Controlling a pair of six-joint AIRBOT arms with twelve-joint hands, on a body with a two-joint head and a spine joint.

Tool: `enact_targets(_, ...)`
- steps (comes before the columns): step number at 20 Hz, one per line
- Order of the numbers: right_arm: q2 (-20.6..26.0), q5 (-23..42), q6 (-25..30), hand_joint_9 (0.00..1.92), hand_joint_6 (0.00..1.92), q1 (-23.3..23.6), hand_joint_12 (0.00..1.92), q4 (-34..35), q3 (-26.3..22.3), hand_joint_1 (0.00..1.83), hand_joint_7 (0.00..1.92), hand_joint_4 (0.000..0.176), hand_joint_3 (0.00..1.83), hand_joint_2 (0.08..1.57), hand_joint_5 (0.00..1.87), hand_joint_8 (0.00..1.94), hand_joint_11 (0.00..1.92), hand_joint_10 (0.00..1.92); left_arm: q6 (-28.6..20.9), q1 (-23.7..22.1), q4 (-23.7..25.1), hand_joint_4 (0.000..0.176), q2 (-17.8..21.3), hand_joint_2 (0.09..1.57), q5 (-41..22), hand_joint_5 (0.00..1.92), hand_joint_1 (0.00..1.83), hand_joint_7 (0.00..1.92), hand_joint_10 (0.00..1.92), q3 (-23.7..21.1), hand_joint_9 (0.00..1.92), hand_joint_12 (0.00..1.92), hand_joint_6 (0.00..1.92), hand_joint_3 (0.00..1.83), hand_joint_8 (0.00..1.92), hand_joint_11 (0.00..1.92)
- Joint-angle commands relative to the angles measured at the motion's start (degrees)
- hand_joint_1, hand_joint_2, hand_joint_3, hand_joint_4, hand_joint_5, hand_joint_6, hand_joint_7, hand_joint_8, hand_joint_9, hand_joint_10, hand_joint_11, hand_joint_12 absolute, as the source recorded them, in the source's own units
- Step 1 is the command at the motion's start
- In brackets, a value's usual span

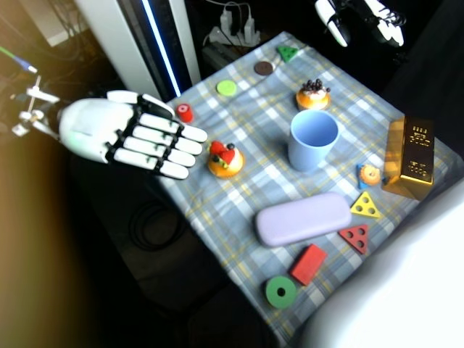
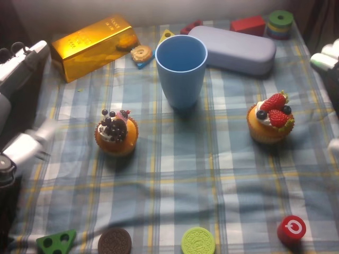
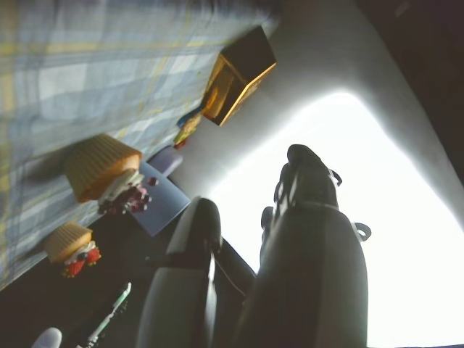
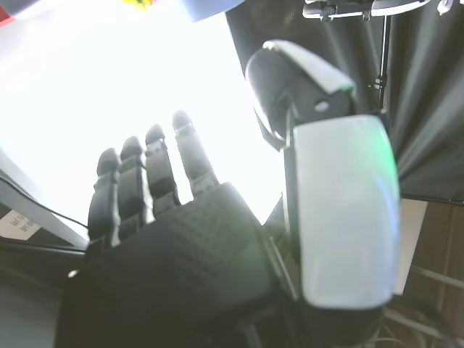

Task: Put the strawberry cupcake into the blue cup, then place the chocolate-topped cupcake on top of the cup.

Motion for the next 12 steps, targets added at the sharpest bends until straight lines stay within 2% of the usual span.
enact_targets(1, 0.01, 7.09, 0.23, 0.32, 0.00, 0.32, 0.74, 0.65, 0.10, 0.17, 0.33, 0.027, 0.01, 1.15, 0.15, 0.00, 0.02, 0.00, -0.15, -0.25, 2.21, 0.090, 0.08, 1.04, -6.90, 0.23, 0.20, 0.24, 0.00, 0.12, 0.21, 0.46, 0.00, 0.00, 0.00, 0.01)
enact_targets(2, 0.00, 7.09, 0.22, 0.31, 0.00, 0.32, 0.73, 0.65, 0.10, 0.16, 0.33, 0.024, 0.01, 1.15, 0.16, 0.00, 0.01, 0.00, -0.15, -0.25, 2.21, 0.077, 0.08, 1.03, -6.88, 0.24, 0.22, 0.24, 0.00, 0.16, 0.21, 0.47, 0.00, 0.00, 0.00, 0.03)
enact_targets(3, 0.03, 7.09, 0.22, 0.30, 0.00, 0.32, 0.73, 0.65, 0.10, 0.17, 0.32, 0.009, 0.01, 1.16, 0.16, 0.00, 0.00, 0.00, -0.15, -0.26, 2.23, 0.076, 0.07, 1.03, -6.88, 0.24, 0.20, 0.24, 0.01, 0.20, 0.23, 0.48, 0.01, 0.00, 0.00, 0.05)
enact_targets(5, 0.10, 7.09, 0.23, 0.31, 0.00, 0.33, 0.71, 0.65, 0.11, 0.18, 0.33, 0.007, 0.00, 1.16, 0.16, 0.00, 0.00, 0.00, -0.15, -0.28, 2.32, 0.072, 0.09, 1.05, -6.88, 0.25, 0.20, 0.26, 0.00, 0.21, 0.24, 0.54, 0.00, 0.00, 0.00, 0.00)
enact_targets(7, 0.05, 7.09, 0.23, 0.30, 0.00, 0.44, 0.76, 0.63, 0.19, 0.21, 0.33, 0.013, 0.00, 1.13, 0.17, 0.00, 0.00, 0.00, -0.15, -0.30, 2.39, 0.080, 0.22, 1.04, -6.76, 0.25, 0.23, 0.25, 0.00, 0.09, 0.23, 0.54, 0.00, 0.00, 0.00, 0.00)
enact_targets(8, -0.05, 7.08, 0.23, 0.31, 0.00, 0.51, 0.77, 0.61, 0.22, 0.25, 0.34, 0.021, 0.00, 1.12, 0.18, 0.00, 0.00, 0.00, -0.15, -0.30, 2.44, 0.070, 0.24, 1.06, -6.55, 0.24, 0.19, 0.27, 0.01, 0.04, 0.26, 0.55, 0.00, 0.00, 0.00, 0.03)
enact_targets(9, -0.09, 7.02, 0.23, 0.31, 0.00, 0.61, 0.77, 0.57, 0.31, 0.27, 0.35, 0.030, 0.00, 1.10, 0.17, 0.01, 0.00, 0.00, -0.15, -0.30, 2.54, 0.082, 0.26, 1.06, -6.34, 0.24, 0.18, 0.26, 0.00, 0.03, 0.25, 0.55, 0.00, 0.00, 0.00, 0.02)
enact_targets(10, -0.09, 6.75, 0.23, 0.31, 0.00, 0.79, 0.77, 0.51, 0.39, 0.32, 0.35, 0.040, 0.00, 1.08, 0.17, 0.00, 0.00, 0.00, -0.15, -0.41, 2.59, 0.083, 0.24, 1.06, -5.99, 0.24, 0.19, 0.26, 0.00, 0.05, 0.25, 0.54, 0.00, 0.00, 0.00, 0.02)
enact_targets(11, -0.09, 5.76, 0.23, 0.31, 0.00, 1.38, 0.77, 0.30, 0.71, 0.36, 0.35, 0.020, 0.00, 1.08, 0.18, 0.00, 0.00, 0.00, -0.15, -0.55, 2.65, 0.074, 0.09, 1.06, -5.75, 0.24, 0.20, 0.27, 0.00, 0.13, 0.25, 0.54, 0.00, 0.00, 0.01, 0.00)
enact_targets(12, -0.09, 4.93, 0.23, 0.26, 0.00, 1.99, 0.72, -0.01, 0.91, 0.41, 0.28, 0.012, 0.00, 1.06, 0.17, 0.00, 0.00, 0.00, -0.14, -0.59, 2.75, 0.079, -0.04, 1.05, -5.68, 0.25, 0.23, 0.28, 0.00, 0.18, 0.25, 0.54, 0.00, 0.00, 0.01, 0.01)
